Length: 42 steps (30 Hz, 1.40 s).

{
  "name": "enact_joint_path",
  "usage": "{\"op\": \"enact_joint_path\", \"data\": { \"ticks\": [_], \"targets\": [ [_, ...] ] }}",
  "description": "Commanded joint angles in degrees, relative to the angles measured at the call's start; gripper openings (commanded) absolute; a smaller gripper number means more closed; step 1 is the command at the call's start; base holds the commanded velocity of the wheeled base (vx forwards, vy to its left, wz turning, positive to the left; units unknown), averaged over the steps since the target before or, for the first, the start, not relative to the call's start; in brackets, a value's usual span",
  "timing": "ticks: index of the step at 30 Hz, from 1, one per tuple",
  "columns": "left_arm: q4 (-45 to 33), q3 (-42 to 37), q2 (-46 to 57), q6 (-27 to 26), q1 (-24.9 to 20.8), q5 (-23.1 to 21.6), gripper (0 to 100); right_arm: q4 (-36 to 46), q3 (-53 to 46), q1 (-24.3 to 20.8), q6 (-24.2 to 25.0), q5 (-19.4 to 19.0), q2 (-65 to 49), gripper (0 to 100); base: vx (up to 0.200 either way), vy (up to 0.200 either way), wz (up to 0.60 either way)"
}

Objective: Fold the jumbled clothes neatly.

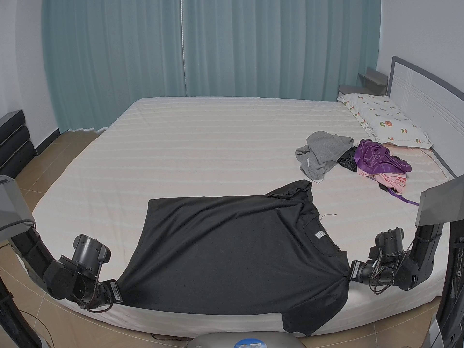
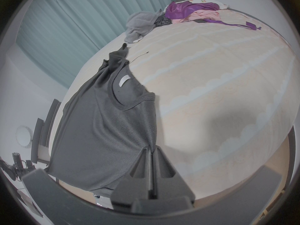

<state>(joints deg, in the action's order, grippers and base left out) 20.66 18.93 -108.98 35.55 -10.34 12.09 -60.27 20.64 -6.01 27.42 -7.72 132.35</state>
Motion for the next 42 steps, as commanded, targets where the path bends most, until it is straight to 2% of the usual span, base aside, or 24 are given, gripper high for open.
{"op": "enact_joint_path", "data": {
  "ticks": [1, 5, 10, 11, 16, 18, 20, 22, 27, 30, 34, 37, 42],
  "targets": [
    [-0.27, -0.12, -0.18, 0.14, -0.47, 0.04, 0, -0.11, -0.25, 2.58, -0.17, 0.07, 0.19, 0, 0.0, 0.0, 0.0],
    [-0.18, -0.39, -1.58, 0.49, -1.97, -0.14, 0, -0.37, -0.6, 4.25, -0.08, -0.11, -0.08, 0, 0.0, 0.0, 0.0],
    [0.69, -0.21, -4.22, 0.75, -2.49, -0.23, 0, -0.37, -0.69, 3.99, -0.17, -0.37, 0.36, 0, 0.0, 0.0, 0.0],
    [0.78, -0.21, -4.31, 0.75, -2.58, -0.32, 100, -0.46, -0.6, 3.9, -0.17, -0.37, 0.54, 100, 0.0, 0.0, 0.0],
    [1.31, 0.23, -4.22, 1.28, -2.49, -0.49, 100, -1.69, -0.69, 2.49, 1.94, -0.98, -1.22, 100, 0.0, 0.0, 0.0],
    [2.1, 1.28, -4.22, 3.39, -2.49, -0.76, 100, -2.84, -1.57, 1.26, 5.1, -1.25, -3.86, 100, 0.0, 0.0, 0.0],
    [2.45, 1.81, -4.22, 4.27, -2.41, -0.84, 100, -3.1, -1.65, 1.0, 6.25, -1.42, -4.74, 100, 0.0, 0.0, 0.0],
    [3.59, 2.69, -3.78, 7.08, -2.14, -2.25, 100, -3.98, -1.83, 0.12, 9.76, -2.21, -7.64, 100, 0.0, 0.0, 0.0],
    [5.7, 2.69, 0.09, 7.52, -0.82, -8.23, 100, -4.51, -2.36, -1.64, 17.58, -2.48, -10.45, 100, 0.0, 0.0, 0.0],
    [6.06, 3.13, 0.97, 7.43, -0.39, -9.72, 100, -5.03, -2.97, -1.72, 21.19, -3.27, -10.89, 100, 0.0, 0.0, 0.0],
    [8.43, 3.74, 0.88, 7.69, -0.47, -9.63, 100, -6.7, -4.64, -1.37, 23.21, -6.17, -11.06, 100, 0.0, 0.0, 0.0],
    [9.4, 3.74, 0.88, 8.4, -0.47, -9.63, 100, -7.93, -5.26, -1.2, 23.82, -6.61, -11.15, 100, 0.0, 0.0, 0.0],
    [10.71, 4.97, 0.44, 12.7, -0.3, -9.63, 100, -8.9, -5.96, -1.2, 23.91, -6.7, -11.24, 100, 0.0, 0.0, 0.0]
  ]
}}
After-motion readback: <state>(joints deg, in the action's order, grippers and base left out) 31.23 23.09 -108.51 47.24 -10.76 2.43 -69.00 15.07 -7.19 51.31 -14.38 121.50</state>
